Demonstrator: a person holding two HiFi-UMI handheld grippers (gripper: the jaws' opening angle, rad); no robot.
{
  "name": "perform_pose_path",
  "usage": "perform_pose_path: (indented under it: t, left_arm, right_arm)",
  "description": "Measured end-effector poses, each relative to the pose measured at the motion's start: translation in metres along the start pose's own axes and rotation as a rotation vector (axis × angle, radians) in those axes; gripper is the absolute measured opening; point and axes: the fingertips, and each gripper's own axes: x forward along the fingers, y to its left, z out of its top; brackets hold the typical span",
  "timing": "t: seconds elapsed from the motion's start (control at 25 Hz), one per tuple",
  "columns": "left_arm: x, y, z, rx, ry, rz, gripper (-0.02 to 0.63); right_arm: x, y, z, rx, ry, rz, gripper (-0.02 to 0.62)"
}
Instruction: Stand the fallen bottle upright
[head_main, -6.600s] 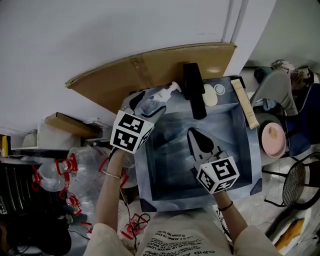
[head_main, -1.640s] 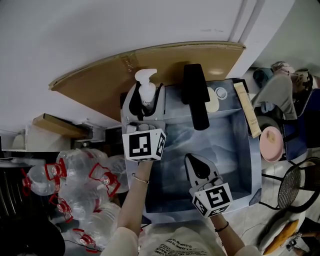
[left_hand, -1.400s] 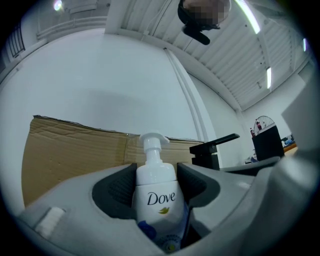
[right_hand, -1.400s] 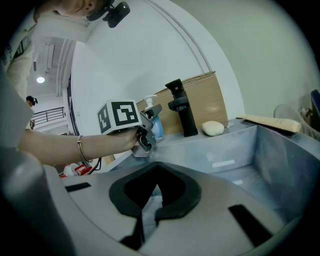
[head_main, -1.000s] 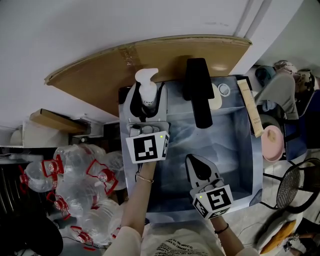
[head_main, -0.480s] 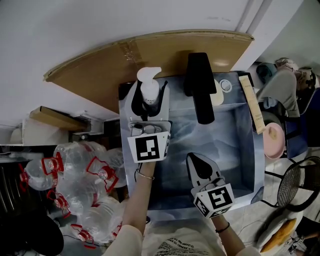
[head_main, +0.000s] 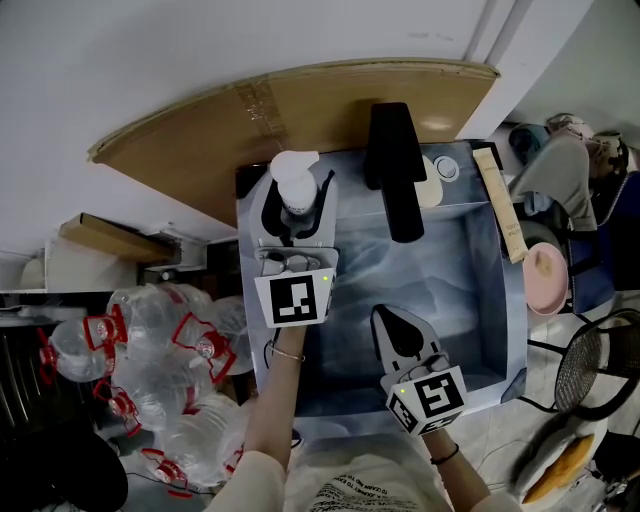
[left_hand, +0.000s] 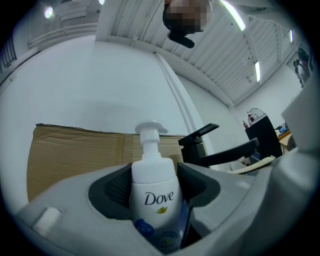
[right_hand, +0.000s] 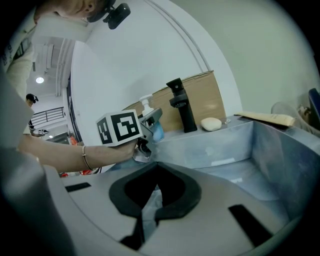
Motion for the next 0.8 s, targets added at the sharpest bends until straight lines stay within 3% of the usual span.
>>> perform_pose_path:
  t: [0.36, 0.56, 0.8]
  left_arm:
    - [0.002, -0.004, -0.013, 0.026, 0.087, -0.046, 0.281]
    - [0.002, -0.005, -0.018, -0.01, 0.12, -0.075, 0.336]
    - [-0.003, 0.0, -0.014, -0.031, 0.146, -0.062, 0.35]
  right_arm:
    - [-0.004, 0.006, 0.003, -0.003, -0.013, 0.002, 0.003]
    - [-0.006, 0.008, 0.005, -0.006, -0.017, -0.001, 0.003]
    - [-0.008, 0.01, 0.011, -0.012, -0.031, 0.001, 0.003]
